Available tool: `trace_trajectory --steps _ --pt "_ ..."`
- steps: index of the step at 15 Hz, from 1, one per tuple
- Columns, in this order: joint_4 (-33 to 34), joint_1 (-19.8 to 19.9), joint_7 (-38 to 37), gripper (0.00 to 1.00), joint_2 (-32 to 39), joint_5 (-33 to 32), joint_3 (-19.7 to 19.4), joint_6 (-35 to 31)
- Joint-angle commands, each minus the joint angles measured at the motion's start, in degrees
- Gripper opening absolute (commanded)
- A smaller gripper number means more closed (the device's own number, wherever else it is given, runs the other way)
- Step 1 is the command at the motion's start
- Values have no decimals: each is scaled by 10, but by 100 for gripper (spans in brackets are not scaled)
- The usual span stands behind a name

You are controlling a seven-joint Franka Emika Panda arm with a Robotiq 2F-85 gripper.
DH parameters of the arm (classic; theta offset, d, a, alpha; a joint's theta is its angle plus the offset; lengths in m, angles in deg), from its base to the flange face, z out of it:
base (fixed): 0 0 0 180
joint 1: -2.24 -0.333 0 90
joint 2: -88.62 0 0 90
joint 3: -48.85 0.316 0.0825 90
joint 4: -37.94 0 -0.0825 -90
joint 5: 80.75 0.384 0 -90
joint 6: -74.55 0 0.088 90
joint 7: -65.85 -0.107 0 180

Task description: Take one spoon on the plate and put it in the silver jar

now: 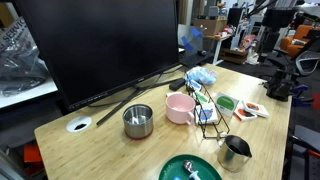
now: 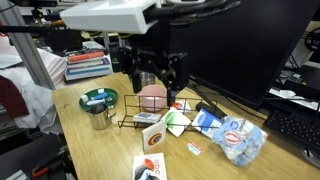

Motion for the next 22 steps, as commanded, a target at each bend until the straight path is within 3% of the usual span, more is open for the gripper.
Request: trace_trajectory --steps 1,6,14,22 --pt "1 7 2 100 0 3 6 1" --pt "3 1 1 100 2 -7 18 -3" --pt "2 -47 -21 100 7 -20 94 -46" --pt "1 -55 -19 100 3 -3 94 -35"
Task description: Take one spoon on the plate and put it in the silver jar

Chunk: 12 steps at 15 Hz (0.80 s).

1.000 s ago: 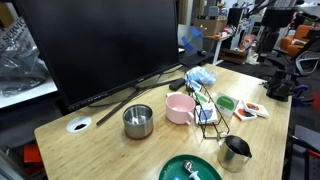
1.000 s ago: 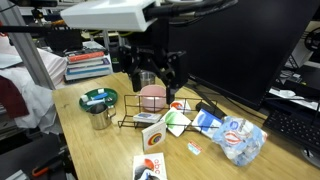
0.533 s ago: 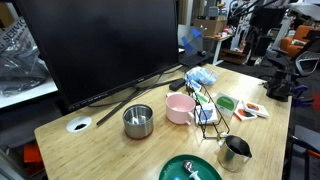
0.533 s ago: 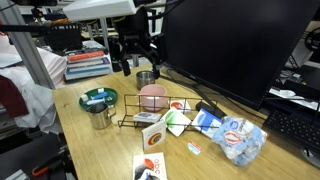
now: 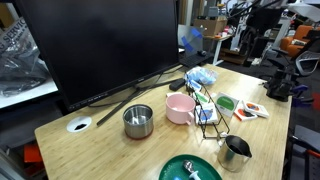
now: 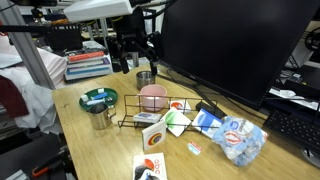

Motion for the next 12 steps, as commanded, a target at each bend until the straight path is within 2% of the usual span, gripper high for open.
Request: trace_trajectory --steps 1,4,8,12 --pt "1 0 0 100 0 0 1 1" --pt "5 -7 -28 100 9 2 18 0" --pt "22 -32 -139 100 49 5 75 1" --pt "30 -65 -214 100 96 56 108 -34"
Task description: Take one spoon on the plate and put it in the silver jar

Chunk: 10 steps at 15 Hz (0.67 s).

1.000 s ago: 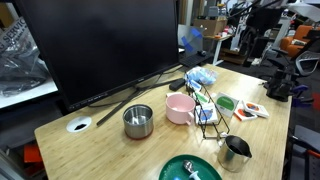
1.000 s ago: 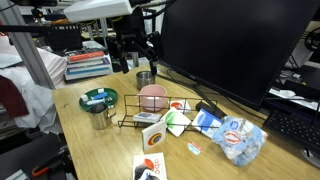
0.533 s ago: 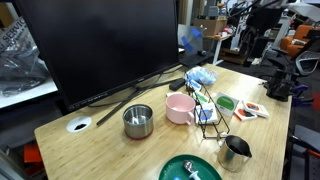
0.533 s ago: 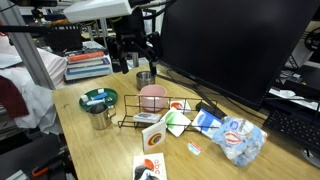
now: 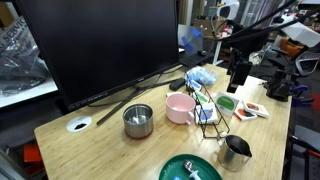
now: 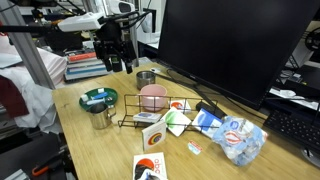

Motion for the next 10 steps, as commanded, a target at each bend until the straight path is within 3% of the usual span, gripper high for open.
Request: trace_trajectory --steps 1,2,10 --pt "17 -17 -10 100 43 63 8 -41" --pt "5 -10 -17 100 24 33 12 -24" --pt "6 -12 -17 100 28 38 13 -27"
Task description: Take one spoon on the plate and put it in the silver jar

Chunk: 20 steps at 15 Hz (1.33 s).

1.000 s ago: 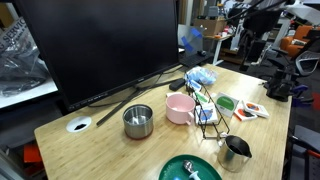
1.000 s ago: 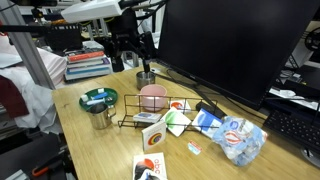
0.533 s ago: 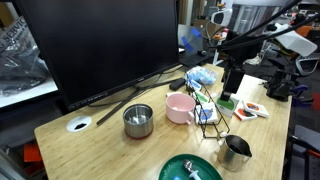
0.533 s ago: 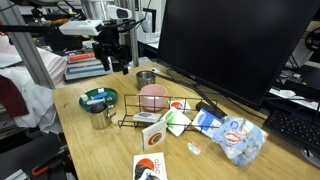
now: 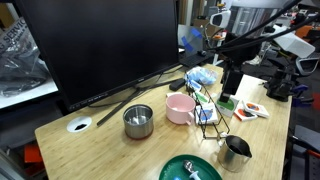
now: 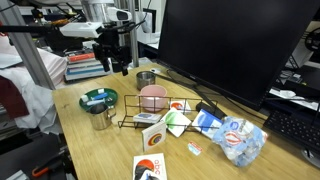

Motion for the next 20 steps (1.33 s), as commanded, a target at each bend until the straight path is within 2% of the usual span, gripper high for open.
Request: trace_trajectory --steps 1,3,10,13,14,15,20 --pt "1 3 1 100 0 1 3 1" --pt "5 -2 7 100 12 21 2 -10" --pt "67 -32 -7 100 134 133 33 -29" --pt "95 -32 -36 100 178 168 39 -19" --pt "98 -32 -53 100 187 172 40 -23" --pt "81 -32 -34 100 171 153 40 -31" --pt "94 -32 -51 100 189 159 39 -30"
